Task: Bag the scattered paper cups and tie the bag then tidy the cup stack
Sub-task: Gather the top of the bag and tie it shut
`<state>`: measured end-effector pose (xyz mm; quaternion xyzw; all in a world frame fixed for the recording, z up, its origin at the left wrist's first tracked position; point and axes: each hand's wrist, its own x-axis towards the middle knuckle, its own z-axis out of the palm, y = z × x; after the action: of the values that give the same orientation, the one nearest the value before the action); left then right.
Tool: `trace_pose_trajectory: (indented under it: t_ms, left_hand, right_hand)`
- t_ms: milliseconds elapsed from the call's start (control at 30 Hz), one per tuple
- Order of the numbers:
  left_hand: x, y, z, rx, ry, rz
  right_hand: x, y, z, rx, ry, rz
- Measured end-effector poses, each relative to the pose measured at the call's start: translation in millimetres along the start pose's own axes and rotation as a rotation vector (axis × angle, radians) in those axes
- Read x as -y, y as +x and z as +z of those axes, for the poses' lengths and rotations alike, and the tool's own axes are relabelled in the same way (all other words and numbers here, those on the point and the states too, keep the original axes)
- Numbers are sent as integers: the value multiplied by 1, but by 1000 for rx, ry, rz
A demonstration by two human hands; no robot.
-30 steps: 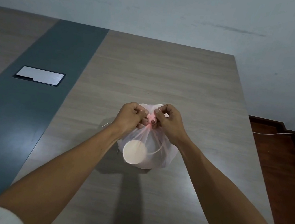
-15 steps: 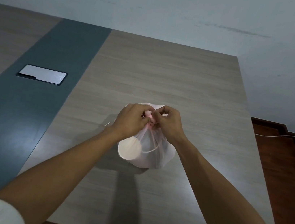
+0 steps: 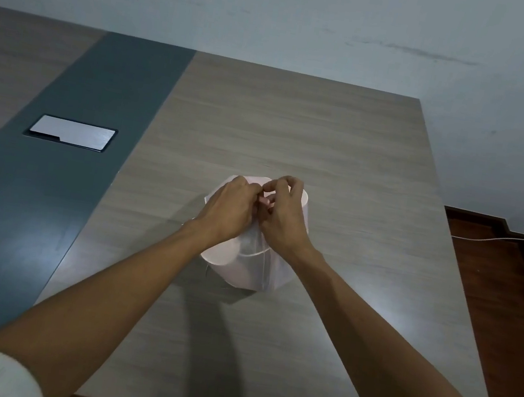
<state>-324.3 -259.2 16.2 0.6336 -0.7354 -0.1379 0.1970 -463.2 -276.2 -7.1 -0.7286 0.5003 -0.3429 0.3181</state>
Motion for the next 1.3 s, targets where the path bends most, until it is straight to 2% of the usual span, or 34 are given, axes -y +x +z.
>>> trace_pose_trajectory:
  t_ms: [133, 267, 433, 567, 667, 800, 867, 933, 1033, 1200, 1300]
  left_hand:
    - [2, 1, 1, 3, -103, -85]
    - [6, 4, 2, 93, -442, -206]
    - [20, 9, -3, 303, -706, -229]
    - [21, 10, -10, 458, -930, -343]
    - [25, 9, -10, 402, -1030, -428]
    - [31, 6, -6, 340, -1058, -443]
    - [32, 7, -5, 310, -1004, -430]
    - [32, 6, -10, 210, -879, -402]
    - [36, 7, -15, 85, -707, -316]
    - [42, 11, -23, 74, -513, -239]
    - [55, 8, -25, 102, -425, -264]
  right_hand:
    - [1, -4, 5, -121, -40, 111]
    - [-2, -4, -5, -48, -76, 135]
    - [-13, 5, -11, 21, -91, 46]
    - [-14, 4, -8, -17, -1, 44]
    - [-17, 5, -11, 34, 87, 95]
    - [-21, 5, -14, 212, 273, 98]
    - [-24, 6, -14, 194, 228, 27]
    - [-26, 9, -17, 161, 151, -51]
    - [-27, 15, -27, 197, -19, -119]
    - [-27, 28, -45, 330, -483, -202]
    - [-38, 30, -57, 381, -615, -247]
